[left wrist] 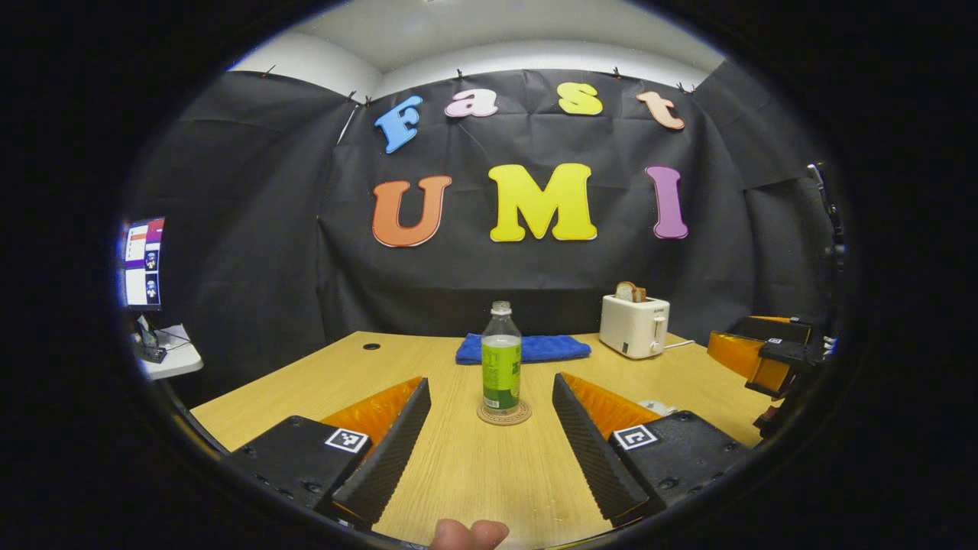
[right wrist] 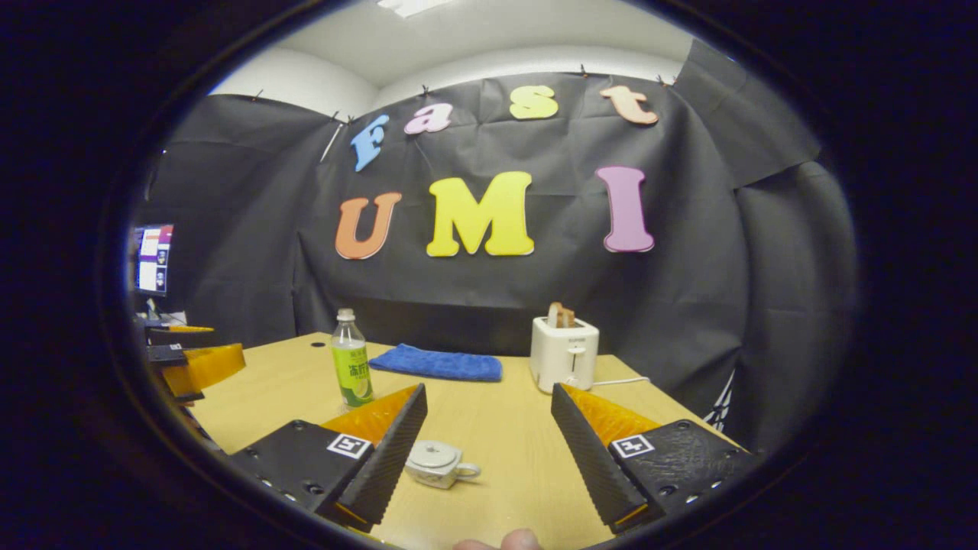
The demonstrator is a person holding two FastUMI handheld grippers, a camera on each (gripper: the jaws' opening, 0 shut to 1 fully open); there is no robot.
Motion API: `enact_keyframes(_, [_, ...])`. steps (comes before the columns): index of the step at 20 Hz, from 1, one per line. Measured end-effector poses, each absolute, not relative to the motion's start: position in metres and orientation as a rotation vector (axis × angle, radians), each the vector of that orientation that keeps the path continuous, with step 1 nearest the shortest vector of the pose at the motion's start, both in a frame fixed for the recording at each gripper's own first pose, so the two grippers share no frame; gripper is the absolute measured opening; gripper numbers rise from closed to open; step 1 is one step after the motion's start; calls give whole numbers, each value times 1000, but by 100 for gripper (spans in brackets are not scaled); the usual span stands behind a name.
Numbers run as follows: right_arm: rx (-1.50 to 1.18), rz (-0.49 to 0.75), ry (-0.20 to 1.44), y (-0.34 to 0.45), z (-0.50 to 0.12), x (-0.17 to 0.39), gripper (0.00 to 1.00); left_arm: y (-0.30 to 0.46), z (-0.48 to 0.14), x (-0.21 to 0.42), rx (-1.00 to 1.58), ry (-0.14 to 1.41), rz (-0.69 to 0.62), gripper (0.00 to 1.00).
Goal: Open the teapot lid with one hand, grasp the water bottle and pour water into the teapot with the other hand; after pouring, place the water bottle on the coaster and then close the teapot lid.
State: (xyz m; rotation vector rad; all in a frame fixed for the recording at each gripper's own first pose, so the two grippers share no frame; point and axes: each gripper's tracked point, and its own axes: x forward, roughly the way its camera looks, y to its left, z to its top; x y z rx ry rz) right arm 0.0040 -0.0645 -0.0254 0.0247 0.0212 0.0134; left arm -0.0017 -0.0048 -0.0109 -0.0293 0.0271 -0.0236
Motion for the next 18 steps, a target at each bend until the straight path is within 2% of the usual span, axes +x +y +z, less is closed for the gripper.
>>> enact_keyframes(7, [50,19,11,-55,-23,-53,96,-35,-3,-32,-30,-2,-43,100])
enact_keyframes(18, [24,0,-31,-30,-10,-59,98,-20,3,-44,-9,-30,-34,100])
